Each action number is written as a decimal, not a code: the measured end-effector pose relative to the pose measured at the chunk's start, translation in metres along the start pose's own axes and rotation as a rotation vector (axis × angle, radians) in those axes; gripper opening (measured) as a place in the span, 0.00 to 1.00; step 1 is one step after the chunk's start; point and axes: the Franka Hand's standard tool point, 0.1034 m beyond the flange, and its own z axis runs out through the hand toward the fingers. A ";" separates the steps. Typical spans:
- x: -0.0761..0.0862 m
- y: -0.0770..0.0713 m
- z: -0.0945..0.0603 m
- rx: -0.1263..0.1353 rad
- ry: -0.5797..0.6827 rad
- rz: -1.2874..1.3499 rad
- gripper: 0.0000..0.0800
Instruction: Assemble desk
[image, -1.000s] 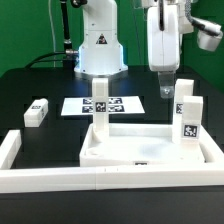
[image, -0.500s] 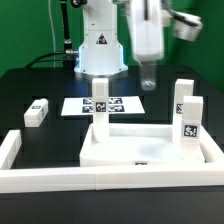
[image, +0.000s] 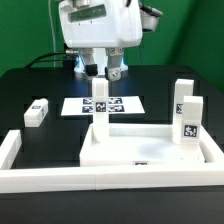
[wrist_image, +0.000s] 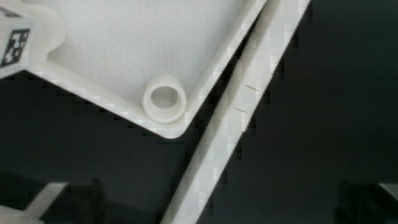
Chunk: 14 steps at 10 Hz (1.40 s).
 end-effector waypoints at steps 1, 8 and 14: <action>0.000 0.000 0.000 -0.001 0.000 -0.067 0.81; 0.042 0.108 0.047 -0.092 -0.009 -0.648 0.81; 0.090 0.173 0.055 -0.213 -0.309 -0.746 0.81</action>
Offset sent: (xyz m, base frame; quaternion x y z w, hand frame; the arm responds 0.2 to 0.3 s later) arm -0.0287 -0.0491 -0.0316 0.0316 -0.0549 -0.1662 0.9841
